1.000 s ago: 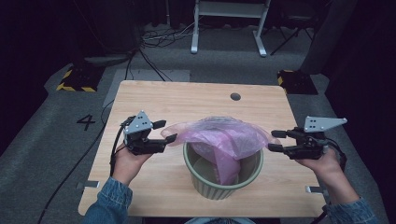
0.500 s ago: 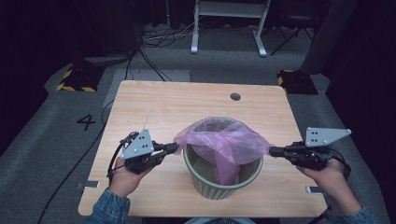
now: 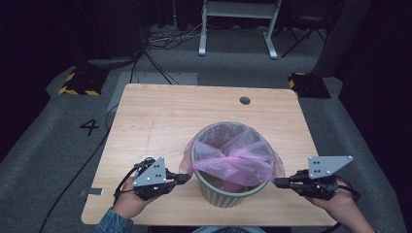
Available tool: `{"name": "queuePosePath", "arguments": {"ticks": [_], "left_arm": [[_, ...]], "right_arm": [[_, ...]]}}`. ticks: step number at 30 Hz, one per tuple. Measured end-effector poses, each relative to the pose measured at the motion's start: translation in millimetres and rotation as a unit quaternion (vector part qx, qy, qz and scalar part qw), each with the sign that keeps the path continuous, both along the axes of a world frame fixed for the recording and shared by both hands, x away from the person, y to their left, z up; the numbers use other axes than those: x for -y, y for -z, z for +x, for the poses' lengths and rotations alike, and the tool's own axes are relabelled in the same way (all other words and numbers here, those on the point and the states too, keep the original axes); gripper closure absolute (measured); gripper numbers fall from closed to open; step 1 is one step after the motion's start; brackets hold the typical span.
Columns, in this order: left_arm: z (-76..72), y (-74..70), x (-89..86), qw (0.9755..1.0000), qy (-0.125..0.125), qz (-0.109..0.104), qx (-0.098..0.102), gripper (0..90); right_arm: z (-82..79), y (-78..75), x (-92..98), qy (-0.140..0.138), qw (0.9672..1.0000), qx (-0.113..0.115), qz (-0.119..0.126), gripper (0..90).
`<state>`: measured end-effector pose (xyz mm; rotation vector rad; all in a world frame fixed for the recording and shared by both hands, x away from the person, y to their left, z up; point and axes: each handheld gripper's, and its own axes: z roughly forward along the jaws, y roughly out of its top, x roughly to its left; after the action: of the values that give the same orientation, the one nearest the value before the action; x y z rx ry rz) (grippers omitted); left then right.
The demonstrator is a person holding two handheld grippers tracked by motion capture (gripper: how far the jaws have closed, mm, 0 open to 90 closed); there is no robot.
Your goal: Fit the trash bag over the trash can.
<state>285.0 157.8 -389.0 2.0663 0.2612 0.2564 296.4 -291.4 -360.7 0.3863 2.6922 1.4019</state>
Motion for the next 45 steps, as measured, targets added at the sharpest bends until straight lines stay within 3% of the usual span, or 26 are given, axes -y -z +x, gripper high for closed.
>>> {"name": "queuePosePath", "arguments": {"ticks": [5,8,15,20,25,33,37,41,45], "left_arm": [[5.1,8.6,-1.9,0.9996,0.008,-0.012,-0.024,90.0],[5.7,10.5,-3.1,0.9994,0.011,-0.015,-0.029,90.0],[5.0,7.4,-0.6,0.9994,0.018,-0.019,-0.024,90.0],[3.5,7.3,3.1,0.9991,0.031,-0.015,-0.024,90.0],[4.2,10.7,-0.7,0.9988,0.033,-0.021,-0.031,90.0],[-1.1,9.2,8.8,0.9984,0.052,0.0,-0.023,90.0],[2.2,12.9,7.2,0.9982,0.049,0.002,-0.033,90.0],[7.6,26.1,5.2,0.9979,0.031,0.034,-0.046,90.0],[15.0,37.1,-3.6,0.9972,0.015,0.025,-0.068,90.0]], "right_arm": [[7.7,17.3,2.0,0.007,0.9994,-0.034,0.004,90.0],[9.8,22.3,3.6,0.007,0.999,-0.041,0.013,90.0],[11.7,31.4,0.9,0.008,0.9989,-0.044,-0.016,90.0],[15.6,40.3,0.4,0.006,0.9978,-0.063,-0.016,90.0],[13.7,41.4,-1.8,0.005,0.9979,-0.06,-0.021,90.0],[21.9,55.8,-3.3,0.006,0.9962,-0.081,-0.03,90.0],[20.4,58.5,-6.4,0.004,0.9959,-0.084,-0.033,90.0],[17.2,63.6,-8.6,0.012,0.9952,-0.075,-0.062,89.9],[22.9,76.3,-2.9,0.029,0.993,-0.091,-0.069,89.9]]}}
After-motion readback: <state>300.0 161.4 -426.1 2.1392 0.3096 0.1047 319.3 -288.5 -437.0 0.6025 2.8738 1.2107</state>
